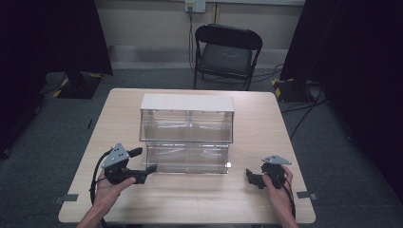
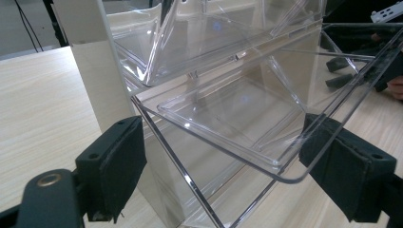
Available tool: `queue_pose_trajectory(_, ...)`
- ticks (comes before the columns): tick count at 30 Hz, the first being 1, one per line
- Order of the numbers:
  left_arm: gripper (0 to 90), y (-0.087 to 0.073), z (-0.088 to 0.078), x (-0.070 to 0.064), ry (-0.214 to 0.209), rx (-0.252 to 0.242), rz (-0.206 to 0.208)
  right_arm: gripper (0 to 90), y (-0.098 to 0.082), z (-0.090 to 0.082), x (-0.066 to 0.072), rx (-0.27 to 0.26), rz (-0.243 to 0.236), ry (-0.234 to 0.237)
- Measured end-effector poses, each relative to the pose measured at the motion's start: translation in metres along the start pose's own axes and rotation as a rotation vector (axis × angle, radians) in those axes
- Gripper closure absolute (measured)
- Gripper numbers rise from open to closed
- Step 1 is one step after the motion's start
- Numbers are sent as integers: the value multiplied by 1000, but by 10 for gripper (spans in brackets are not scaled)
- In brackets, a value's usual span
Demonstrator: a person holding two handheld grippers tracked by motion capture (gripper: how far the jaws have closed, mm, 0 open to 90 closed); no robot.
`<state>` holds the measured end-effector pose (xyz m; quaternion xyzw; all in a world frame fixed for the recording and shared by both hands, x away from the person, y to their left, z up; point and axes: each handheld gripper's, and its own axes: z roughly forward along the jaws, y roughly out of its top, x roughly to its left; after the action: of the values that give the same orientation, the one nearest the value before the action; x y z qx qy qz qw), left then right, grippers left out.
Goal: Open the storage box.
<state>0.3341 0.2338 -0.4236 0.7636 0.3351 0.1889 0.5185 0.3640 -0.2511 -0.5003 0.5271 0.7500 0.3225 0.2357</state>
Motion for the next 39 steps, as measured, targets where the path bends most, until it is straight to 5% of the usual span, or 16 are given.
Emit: queue_pose_trajectory(39, 156, 18, 4, 0, 8, -48, -17, 108, 0, 0, 0, 0, -1, 0)
